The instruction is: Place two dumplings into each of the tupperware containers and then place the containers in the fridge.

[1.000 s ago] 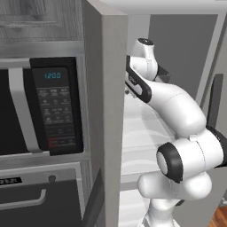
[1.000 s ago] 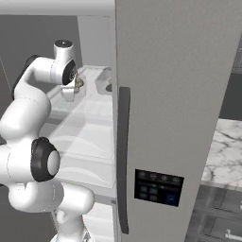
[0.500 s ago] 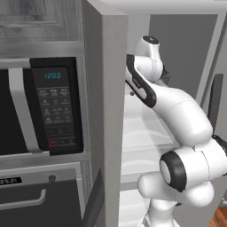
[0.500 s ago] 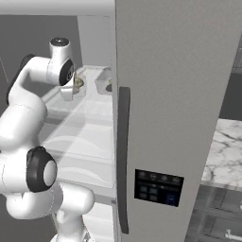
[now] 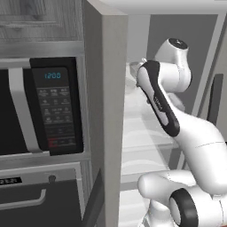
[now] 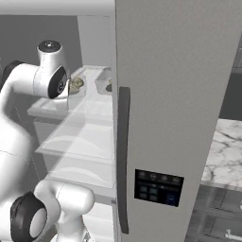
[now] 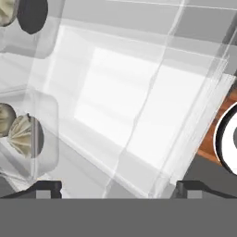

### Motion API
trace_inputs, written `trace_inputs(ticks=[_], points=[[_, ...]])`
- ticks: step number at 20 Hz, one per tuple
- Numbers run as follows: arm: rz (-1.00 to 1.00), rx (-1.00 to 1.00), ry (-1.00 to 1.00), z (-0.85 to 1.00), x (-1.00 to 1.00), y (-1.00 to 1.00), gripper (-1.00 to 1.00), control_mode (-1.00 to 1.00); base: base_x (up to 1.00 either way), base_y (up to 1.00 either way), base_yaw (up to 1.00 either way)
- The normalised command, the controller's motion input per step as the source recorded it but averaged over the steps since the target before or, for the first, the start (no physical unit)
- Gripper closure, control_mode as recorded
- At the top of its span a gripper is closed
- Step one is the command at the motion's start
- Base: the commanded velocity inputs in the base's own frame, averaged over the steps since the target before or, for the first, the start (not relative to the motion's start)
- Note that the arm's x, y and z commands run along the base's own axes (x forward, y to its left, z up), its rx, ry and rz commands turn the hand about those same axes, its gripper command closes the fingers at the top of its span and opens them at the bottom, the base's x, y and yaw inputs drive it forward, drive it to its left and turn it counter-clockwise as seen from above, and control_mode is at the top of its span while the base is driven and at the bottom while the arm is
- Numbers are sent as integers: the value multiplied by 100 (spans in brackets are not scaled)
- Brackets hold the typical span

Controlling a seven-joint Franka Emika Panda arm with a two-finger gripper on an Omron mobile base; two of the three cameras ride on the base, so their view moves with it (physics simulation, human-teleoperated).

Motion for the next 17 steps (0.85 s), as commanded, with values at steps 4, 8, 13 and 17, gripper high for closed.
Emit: trace_inputs(ticks=[4,8,13,17], points=[[9,-5,1,1,-100,-23,-100,-100,0,0,0],[12,-10,15,0,-100,-7,-100,-100,0,0,0],[9,-8,13,0,-100,-6,-100,-100,0,0,0],[0,0,12,0,-100,-21,-100,-100,0,0,0]])
